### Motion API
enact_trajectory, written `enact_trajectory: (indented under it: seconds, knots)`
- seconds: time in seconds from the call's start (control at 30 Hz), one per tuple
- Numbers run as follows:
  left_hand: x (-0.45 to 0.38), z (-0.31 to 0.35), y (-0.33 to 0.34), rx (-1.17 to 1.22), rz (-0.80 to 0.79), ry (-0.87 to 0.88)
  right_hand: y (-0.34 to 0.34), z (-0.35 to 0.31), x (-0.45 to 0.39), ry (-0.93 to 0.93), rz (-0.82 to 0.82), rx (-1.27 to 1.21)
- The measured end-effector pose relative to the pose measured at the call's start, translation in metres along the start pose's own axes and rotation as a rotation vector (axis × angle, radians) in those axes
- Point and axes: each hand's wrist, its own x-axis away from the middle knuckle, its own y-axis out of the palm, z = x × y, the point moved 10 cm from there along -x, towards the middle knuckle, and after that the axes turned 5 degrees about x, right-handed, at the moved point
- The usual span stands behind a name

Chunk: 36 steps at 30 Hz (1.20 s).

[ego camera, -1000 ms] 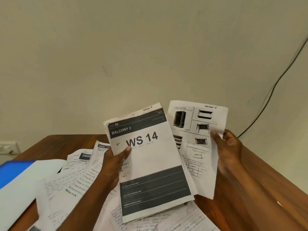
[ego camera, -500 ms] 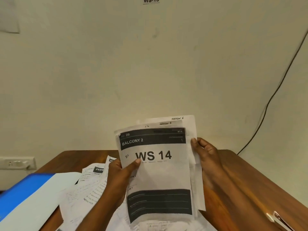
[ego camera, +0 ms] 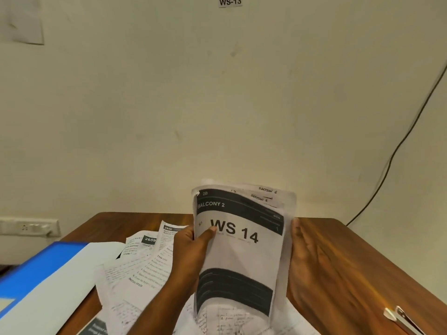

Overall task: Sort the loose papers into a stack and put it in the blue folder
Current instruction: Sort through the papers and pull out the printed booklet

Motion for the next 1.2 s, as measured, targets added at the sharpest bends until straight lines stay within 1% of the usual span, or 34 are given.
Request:
enact_trajectory:
  seconds: [0.1, 0.2, 0.27, 0.33, 0.4, 0.5, 0.57, 0.63, 0.67, 0.7, 0.77, 0.9, 0.97, 1.03, 1.13, 1.2]
  knots:
    - [0.007, 0.004, 0.005, 0.001, 0.027, 0.034, 0.013, -0.013, 0.009, -0.062, -0.051, 0.001]
    - [0.014, 0.007, 0.006, -0.007, 0.061, 0.06, 0.009, -0.027, 0.015, -0.166, -0.027, -0.033]
    - [0.019, 0.009, 0.005, -0.022, 0.086, 0.072, 0.011, -0.029, 0.021, -0.178, -0.035, 0.005]
    - [0.023, 0.01, 0.004, -0.026, 0.106, 0.081, 0.01, -0.028, 0.024, -0.193, -0.01, 0.068]
    - [0.029, 0.013, 0.004, -0.013, 0.117, 0.092, 0.007, -0.032, 0.026, -0.228, 0.061, 0.159]
    - [0.037, 0.019, 0.004, 0.028, 0.131, 0.108, 0.005, -0.046, 0.033, -0.303, 0.105, 0.181]
    - [0.04, 0.025, 0.005, 0.022, 0.124, 0.129, 0.005, -0.041, 0.031, -0.262, 0.11, 0.203]
    - [0.043, 0.028, 0.005, 0.01, 0.113, 0.144, 0.008, -0.034, 0.029, -0.196, 0.109, 0.29]
    - [0.044, 0.03, 0.005, 0.017, 0.108, 0.149, 0.008, -0.033, 0.028, -0.187, 0.125, 0.352]
    - [0.046, 0.032, 0.005, 0.028, 0.105, 0.161, 0.004, -0.032, 0.027, -0.177, 0.166, 0.356]
    - [0.05, 0.042, 0.007, 0.058, 0.092, 0.227, 0.001, -0.037, 0.026, -0.171, 0.2, 0.314]
    - [0.055, 0.059, 0.009, 0.108, 0.046, 0.318, -0.003, -0.044, 0.023, -0.164, 0.197, 0.218]
    - [0.053, 0.059, 0.009, 0.068, 0.018, 0.299, -0.003, -0.044, 0.021, -0.139, 0.158, 0.173]
    - [0.047, 0.05, 0.011, -0.053, -0.036, 0.236, -0.001, -0.034, 0.019, -0.08, 0.087, 0.178]
    - [0.042, 0.02, 0.01, -0.243, -0.109, 0.111, 0.006, -0.013, 0.027, 0.021, 0.002, 0.332]
    - [0.044, 0.005, 0.006, -0.242, -0.121, 0.05, 0.008, -0.004, 0.034, 0.049, -0.005, 0.377]
